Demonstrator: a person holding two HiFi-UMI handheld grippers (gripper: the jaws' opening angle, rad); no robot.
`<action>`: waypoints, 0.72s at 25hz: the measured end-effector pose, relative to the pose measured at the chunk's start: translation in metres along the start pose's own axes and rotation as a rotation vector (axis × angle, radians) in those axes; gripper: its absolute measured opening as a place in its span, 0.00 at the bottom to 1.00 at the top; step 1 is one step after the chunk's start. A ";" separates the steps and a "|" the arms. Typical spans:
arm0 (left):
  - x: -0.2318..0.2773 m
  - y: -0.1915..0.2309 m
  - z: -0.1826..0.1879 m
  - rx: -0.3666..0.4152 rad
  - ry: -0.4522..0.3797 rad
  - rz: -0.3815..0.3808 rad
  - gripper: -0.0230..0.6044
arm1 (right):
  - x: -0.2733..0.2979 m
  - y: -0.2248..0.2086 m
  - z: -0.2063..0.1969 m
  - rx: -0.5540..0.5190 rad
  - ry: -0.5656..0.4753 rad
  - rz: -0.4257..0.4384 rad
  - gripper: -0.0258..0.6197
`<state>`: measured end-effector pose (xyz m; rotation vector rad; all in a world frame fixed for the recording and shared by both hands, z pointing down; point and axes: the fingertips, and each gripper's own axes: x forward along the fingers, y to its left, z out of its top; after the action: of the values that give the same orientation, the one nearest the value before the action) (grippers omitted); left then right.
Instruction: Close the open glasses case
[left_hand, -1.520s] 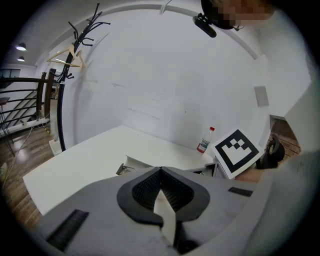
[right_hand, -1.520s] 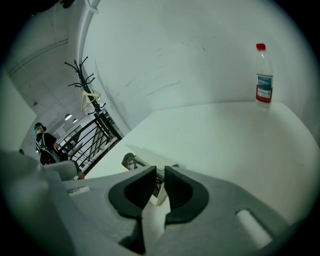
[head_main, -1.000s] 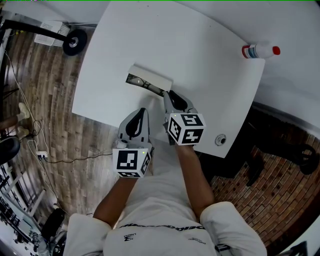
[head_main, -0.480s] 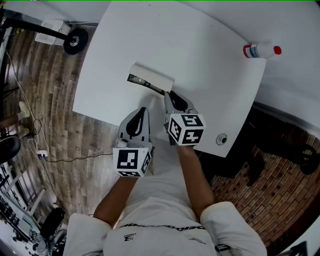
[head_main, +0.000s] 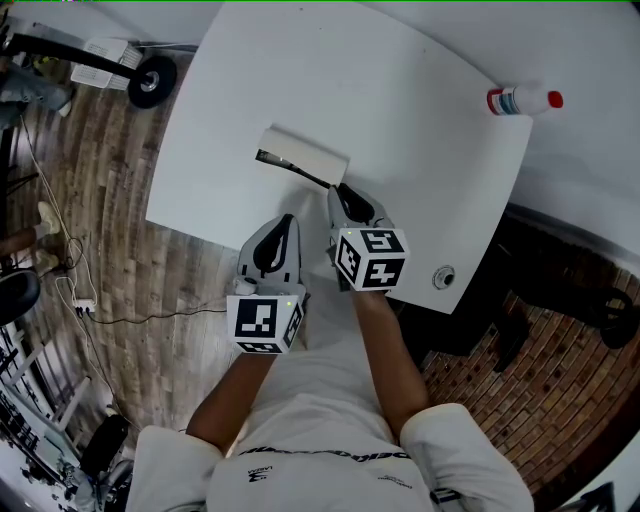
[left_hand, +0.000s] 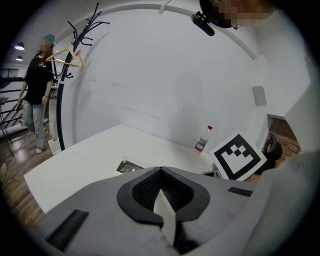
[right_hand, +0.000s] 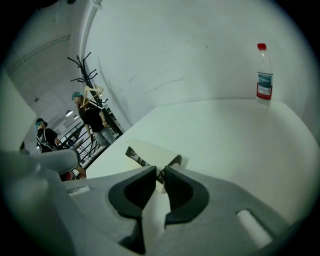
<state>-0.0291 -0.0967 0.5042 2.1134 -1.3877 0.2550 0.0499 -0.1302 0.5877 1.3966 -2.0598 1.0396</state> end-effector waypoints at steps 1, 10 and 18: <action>0.000 0.000 0.000 0.000 0.001 0.001 0.03 | 0.000 0.000 -0.001 -0.001 0.003 0.001 0.11; -0.005 -0.001 -0.002 0.004 0.000 0.003 0.03 | 0.000 0.003 -0.011 0.002 0.018 0.004 0.11; -0.008 -0.002 -0.004 0.005 0.002 0.004 0.03 | 0.002 0.004 -0.020 0.003 0.030 -0.002 0.11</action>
<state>-0.0303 -0.0882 0.5031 2.1141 -1.3917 0.2616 0.0442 -0.1142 0.6000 1.3756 -2.0360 1.0569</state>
